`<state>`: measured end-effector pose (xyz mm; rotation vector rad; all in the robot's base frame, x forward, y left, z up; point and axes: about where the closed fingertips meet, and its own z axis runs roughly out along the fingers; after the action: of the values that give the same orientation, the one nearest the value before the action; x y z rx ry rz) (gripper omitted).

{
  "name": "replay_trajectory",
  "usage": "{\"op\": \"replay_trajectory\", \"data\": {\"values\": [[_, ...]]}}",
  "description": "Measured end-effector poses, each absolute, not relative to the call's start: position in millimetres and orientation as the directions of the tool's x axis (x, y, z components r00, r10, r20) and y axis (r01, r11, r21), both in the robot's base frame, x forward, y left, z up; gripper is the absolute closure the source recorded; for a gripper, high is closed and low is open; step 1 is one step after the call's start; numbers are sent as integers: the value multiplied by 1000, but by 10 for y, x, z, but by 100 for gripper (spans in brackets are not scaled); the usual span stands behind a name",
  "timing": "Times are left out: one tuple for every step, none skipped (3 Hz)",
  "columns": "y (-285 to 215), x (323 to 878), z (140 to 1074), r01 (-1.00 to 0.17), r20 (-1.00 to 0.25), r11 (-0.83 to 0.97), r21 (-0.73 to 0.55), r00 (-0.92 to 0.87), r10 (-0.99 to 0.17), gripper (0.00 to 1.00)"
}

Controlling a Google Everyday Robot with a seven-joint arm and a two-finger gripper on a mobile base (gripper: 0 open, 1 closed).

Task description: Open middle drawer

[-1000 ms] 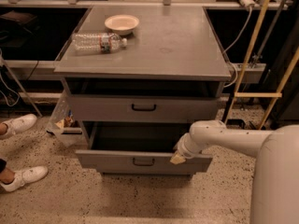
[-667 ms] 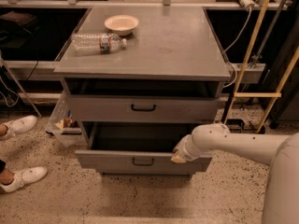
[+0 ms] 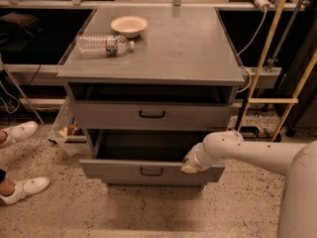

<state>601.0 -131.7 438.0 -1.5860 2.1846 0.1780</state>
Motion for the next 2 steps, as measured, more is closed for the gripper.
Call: {"op": "replay_trajectory", "data": {"values": [[-1332, 5840, 4387, -931, -428, 337, -140, -250, -868, 100], [-1319, 5695, 4401, -929, -437, 343, -140, -252, -863, 100]]}}
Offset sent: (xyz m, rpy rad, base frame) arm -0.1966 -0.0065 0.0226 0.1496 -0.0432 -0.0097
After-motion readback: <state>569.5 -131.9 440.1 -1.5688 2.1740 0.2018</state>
